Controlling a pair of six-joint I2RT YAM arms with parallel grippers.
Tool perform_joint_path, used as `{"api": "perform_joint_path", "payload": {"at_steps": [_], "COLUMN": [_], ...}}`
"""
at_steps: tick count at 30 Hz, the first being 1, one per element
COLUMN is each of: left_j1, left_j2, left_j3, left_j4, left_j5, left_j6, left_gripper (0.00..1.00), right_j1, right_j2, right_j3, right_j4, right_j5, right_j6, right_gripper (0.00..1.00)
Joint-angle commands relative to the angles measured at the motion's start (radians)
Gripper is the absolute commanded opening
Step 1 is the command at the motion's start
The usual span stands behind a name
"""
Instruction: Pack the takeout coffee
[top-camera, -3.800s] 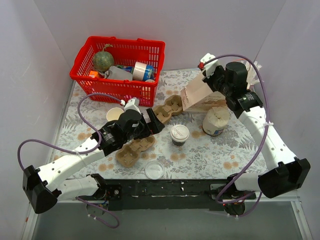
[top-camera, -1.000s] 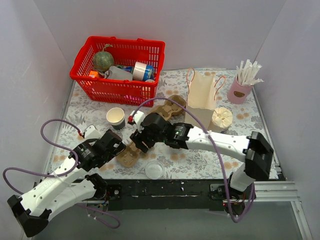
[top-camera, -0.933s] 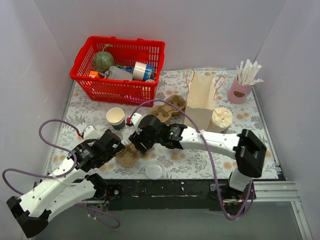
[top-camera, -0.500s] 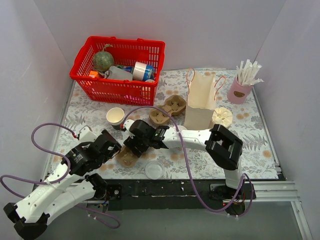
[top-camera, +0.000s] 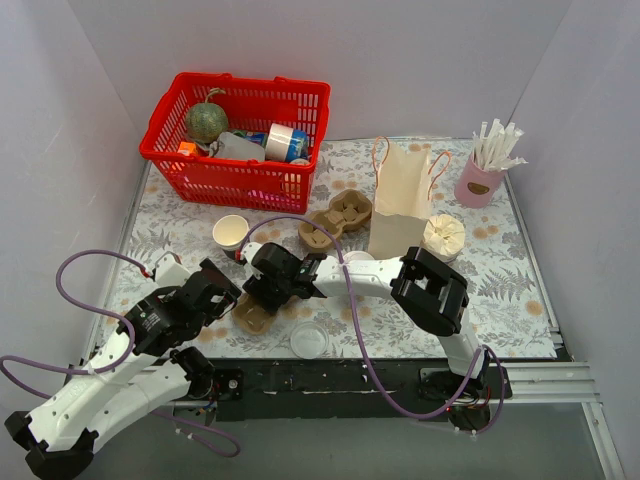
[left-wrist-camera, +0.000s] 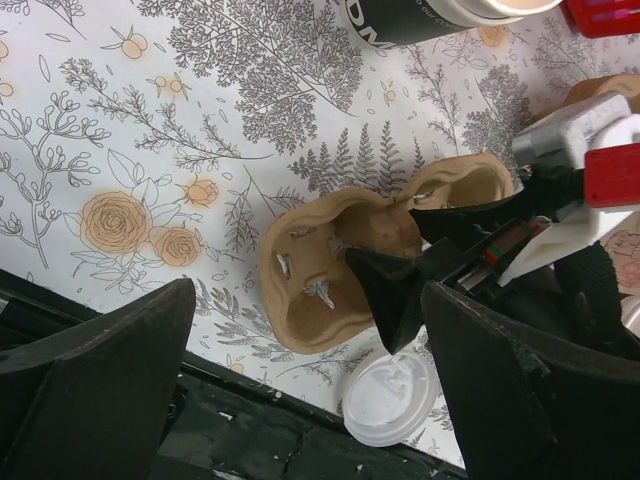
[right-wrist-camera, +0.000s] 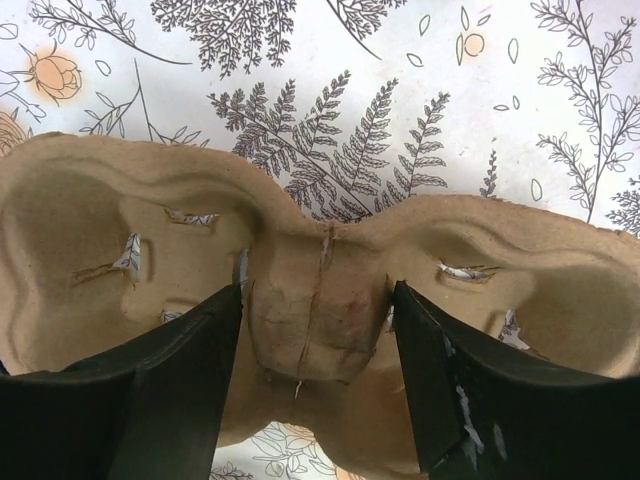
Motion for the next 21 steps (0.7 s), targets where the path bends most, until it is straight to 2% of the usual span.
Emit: {"api": "perform_joint_path", "payload": {"at_steps": [1,3,7,15,19,21], "left_j1": [0.003,0.003,0.003,0.003,0.003,0.003], "left_j2": [-0.026,-0.034,-0.049,-0.063,-0.100,-0.126], "left_j3": [0.019,0.015,0.011,0.035,0.089,0.112], "left_j4": [0.025,0.028,0.052,0.060,0.117,0.220], "left_j5": [-0.031,-0.031,-0.033,-0.039,-0.022,0.027], "left_j6": [-0.225,-0.222,-0.185,-0.151,-0.072,0.035], "left_gripper": [0.98,0.98,0.98,0.98,0.98,0.98], "right_j1": [0.011,0.011,0.014,0.019,0.017,0.016], "right_j2": [0.003,0.000,-0.018,-0.184,-0.331,-0.429], "right_j3": [0.031,0.026,0.023,-0.003,0.009,0.023], "right_j4": [0.034,0.037,0.048,0.028,-0.035,-0.071], "right_j5": [0.034,0.035,0.040,0.019,0.066,0.072], "right_j6": [0.005,0.003,0.002,-0.029,-0.150,-0.258], "right_gripper": [0.67,0.65,0.52,0.50,0.50,0.50]}}
